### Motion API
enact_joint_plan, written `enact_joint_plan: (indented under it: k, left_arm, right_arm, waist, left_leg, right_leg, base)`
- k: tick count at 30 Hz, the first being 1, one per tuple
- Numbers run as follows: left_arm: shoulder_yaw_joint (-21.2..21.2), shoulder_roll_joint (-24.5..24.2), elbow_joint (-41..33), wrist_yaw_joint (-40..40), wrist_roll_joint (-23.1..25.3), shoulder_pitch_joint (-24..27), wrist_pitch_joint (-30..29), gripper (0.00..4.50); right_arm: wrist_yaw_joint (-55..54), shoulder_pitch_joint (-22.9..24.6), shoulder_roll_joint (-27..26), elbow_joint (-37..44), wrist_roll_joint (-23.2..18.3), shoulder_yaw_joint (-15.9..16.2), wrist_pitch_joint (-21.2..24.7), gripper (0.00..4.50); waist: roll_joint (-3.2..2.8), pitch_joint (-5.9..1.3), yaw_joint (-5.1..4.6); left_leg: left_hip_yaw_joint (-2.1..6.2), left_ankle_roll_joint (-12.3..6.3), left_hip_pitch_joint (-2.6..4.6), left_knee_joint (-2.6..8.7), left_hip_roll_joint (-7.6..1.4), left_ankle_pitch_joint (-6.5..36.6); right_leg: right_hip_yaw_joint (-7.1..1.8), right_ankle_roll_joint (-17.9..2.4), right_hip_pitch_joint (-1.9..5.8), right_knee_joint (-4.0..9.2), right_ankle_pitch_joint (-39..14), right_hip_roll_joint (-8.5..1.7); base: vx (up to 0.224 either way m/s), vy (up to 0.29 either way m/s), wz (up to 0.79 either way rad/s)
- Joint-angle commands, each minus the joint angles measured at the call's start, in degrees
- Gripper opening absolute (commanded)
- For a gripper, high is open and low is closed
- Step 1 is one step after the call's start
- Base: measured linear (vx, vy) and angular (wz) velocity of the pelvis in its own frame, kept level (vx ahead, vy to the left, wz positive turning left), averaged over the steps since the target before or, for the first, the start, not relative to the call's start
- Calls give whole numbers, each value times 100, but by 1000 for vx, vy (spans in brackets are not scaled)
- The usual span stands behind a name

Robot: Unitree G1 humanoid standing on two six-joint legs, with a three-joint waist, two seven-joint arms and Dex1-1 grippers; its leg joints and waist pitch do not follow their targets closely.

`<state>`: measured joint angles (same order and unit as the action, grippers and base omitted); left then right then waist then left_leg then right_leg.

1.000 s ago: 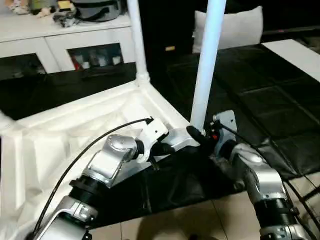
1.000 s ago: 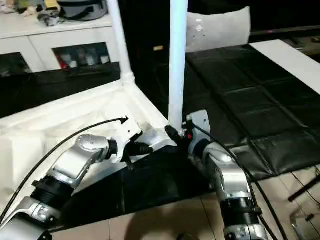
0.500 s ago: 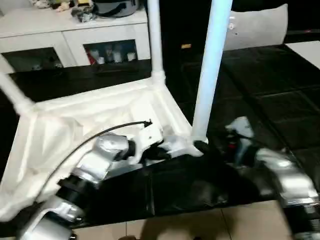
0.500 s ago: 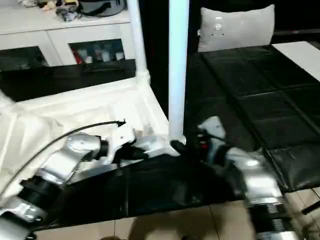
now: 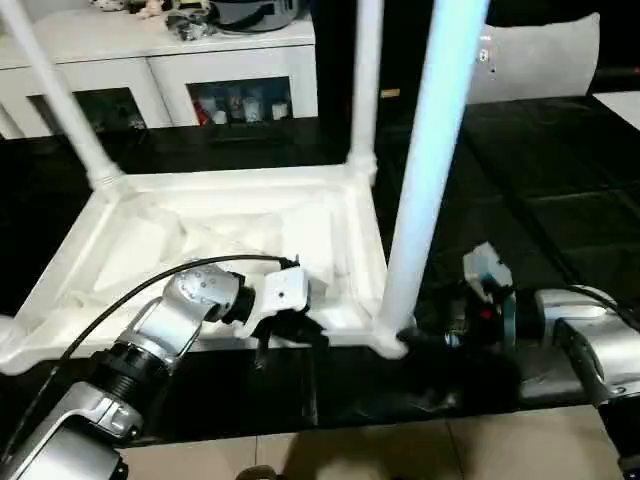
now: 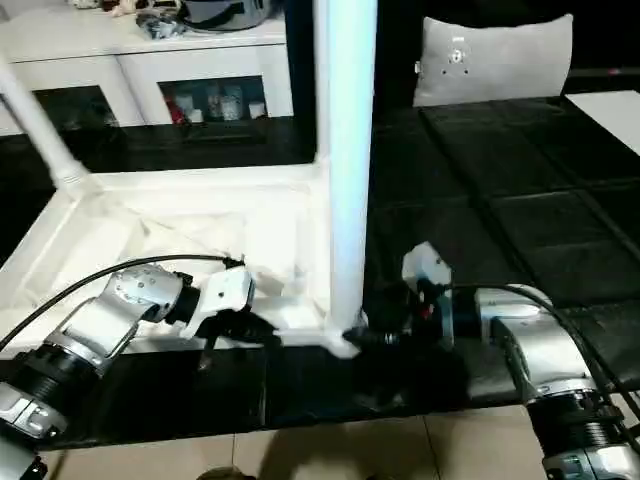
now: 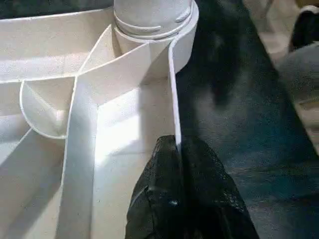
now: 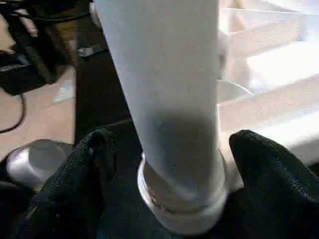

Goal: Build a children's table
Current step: Rotate leg to tighten

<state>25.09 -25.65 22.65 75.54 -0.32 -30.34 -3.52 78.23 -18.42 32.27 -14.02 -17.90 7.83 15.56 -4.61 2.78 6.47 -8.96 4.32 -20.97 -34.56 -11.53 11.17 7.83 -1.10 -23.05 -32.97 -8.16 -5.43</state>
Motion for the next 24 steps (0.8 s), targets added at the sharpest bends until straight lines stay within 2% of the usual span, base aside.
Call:
enact_joint_plan:
  k: [1,6,7,8,10,12,13,14,15,17,20,21,22,23,24]
  left_arm:
    - [165,24,-253,261,-20,8,133,0]
    - [186,19,-295,372,-45,42,190,0]
    - [204,5,-268,381,-58,35,217,0]
    - [209,5,-256,380,-57,31,226,0]
    - [197,9,-224,379,-44,31,259,0]
    - [191,14,-222,378,-39,33,259,0]
    - [172,26,-228,361,-50,45,250,0]
    - [157,35,-234,351,-58,55,242,0]
    - [120,62,-266,325,-108,87,153,0]
    - [65,118,-338,243,-179,124,-74,0]
    - [33,164,-410,182,-234,133,-335,0]
    - [-82,351,-488,-176,-281,109,-875,0]
    - [-129,428,-502,-326,-291,98,-1052,0]
    - [-197,546,-479,-553,-278,69,-1196,0]
    - [-272,683,-425,-816,-250,20,-1340,0]
  right_arm:
    - [109,-154,-3,4,-28,70,1,356]
    - [283,-233,-18,-155,-21,115,3,326]
    - [355,-241,12,-165,-62,161,47,302]
    - [370,-239,22,-167,-72,172,52,294]
    - [417,-215,33,-137,-90,200,118,282]
    - [423,-214,33,-141,-91,203,119,270]
    - [407,-211,2,-112,-181,162,235,249]
    - [400,-212,-23,-97,-246,131,320,249]
    - [364,-209,-74,-28,-370,62,469,242]
    - [255,-197,-137,58,-421,32,614,217]
    - [99,-199,-192,89,-388,37,695,214]
    - [-706,-345,-505,-29,-158,-2,944,212]
    - [-1022,-410,-637,-87,-79,-33,1026,211]
    - [-1481,-530,-826,-219,7,-112,1179,211]
    - [-1982,-667,-1016,-396,135,-196,1253,210]
  waist:
    - [148,-394,-31]
    - [163,-392,-29]
    - [158,-396,-28]
    - [153,-400,-31]
    - [184,-416,-30]
    - [177,-419,-22]
    - [180,-418,-21]
    - [180,-419,-17]
    - [201,-419,-20]
    - [201,-408,-25]
    - [205,-393,-42]
    - [175,-384,-46]
    - [183,-365,-80]
    - [153,-356,-132]
    - [157,-350,-169]
  left_leg:
    - [-21,-514,25,389,-151,1080]
    - [-36,-481,47,389,-140,1163]
    - [-40,-486,49,390,-142,1130]
    - [-37,-492,38,396,-151,1118]
    - [-44,-506,30,391,-151,1071]
    - [-47,-513,35,388,-154,1044]
    - [-52,-523,35,386,-150,1023]
    - [-54,-523,35,385,-151,1024]
    - [-58,-531,32,385,-149,1016]
    - [-64,-500,34,388,-144,1025]
    - [-63,-446,32,390,-131,1079]
    - [-63,-431,48,384,-118,1150]
    - [-62,-364,54,392,-111,1191]
    - [-53,-273,66,383,-70,1299]
    - [-50,-226,67,384,-58,1345]
  right_leg:
    - [-283,-673,312,452,-2572,-329]
    - [-308,-624,289,459,-2720,-307]
    - [-319,-631,286,457,-2687,-306]
    - [-319,-648,294,448,-2635,-306]
    - [-331,-670,302,427,-2501,-305]
    - [-336,-687,295,423,-2470,-309]
    - [-337,-702,297,424,-2453,-304]
    - [-335,-706,295,423,-2464,-304]
    - [-335,-703,301,427,-2465,-304]
    - [-331,-664,296,437,-2595,-304]
    - [-322,-573,294,463,-2811,-307]
    - [-310,-517,277,493,-2969,-305]
    - [-297,-499,259,513,-3065,-295]
    - [-266,-421,268,535,-3264,-286]
    - [-248,-378,267,549,-3342,-278]
  base:
    - [0,0,0]
    - [0,0,0]
    - [0,0,0]
    - [0,0,0]
    - [0,0,0]
    - [0,0,0]
    - [0,0,0]
    - [0,0,0]
    - [0,0,0]
    - [0,0,0]
    - [0,0,0]
    - [0,0,0]
    - [0,0,0]
    - [0,0,0]
    - [0,0,0]
